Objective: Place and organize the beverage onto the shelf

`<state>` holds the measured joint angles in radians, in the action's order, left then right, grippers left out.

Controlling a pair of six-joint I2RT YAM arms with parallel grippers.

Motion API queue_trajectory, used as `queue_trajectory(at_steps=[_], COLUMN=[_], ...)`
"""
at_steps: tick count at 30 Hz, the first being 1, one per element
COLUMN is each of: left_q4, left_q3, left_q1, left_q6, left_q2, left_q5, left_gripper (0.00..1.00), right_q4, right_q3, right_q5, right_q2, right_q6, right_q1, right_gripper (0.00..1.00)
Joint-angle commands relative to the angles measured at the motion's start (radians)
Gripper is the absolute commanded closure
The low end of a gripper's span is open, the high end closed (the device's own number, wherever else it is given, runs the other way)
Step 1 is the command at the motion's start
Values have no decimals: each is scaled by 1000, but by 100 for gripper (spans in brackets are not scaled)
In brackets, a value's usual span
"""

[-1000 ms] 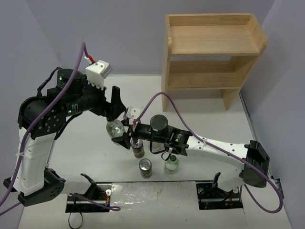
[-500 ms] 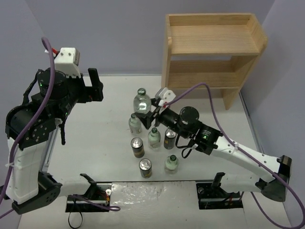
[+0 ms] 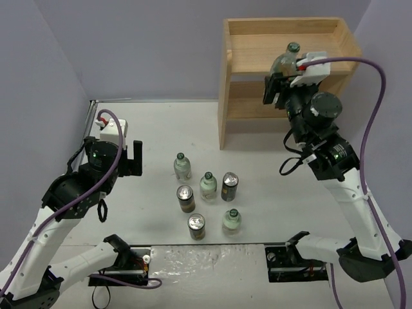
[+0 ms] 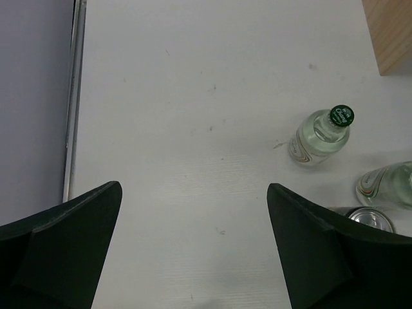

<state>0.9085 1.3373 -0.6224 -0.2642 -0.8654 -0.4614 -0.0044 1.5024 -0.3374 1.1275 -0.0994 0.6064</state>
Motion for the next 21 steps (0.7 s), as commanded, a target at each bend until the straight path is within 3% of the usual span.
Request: queue_trajectory(at_steps=[1,8,13,21], left_q4=[-57,-60,-72,-86], left_q3=[-23,-164,-213,-242], left_q1=[1,10,12,13], left_q6=[14,6,6,3], left_q2=[-6,45,68,85], left_q5=[4,30,109,130], left_gripper=[6,6,6,6], right_q4=[113,64,64,64], right_q3=[208,531,703,805], right_q5=[63,309,451,578], right_q2=[63,335,497,684], right_q6=[-16,-17,-36,16], right_q1=[-69,-298,-378,-438], right_gripper=[100,100,100,100])
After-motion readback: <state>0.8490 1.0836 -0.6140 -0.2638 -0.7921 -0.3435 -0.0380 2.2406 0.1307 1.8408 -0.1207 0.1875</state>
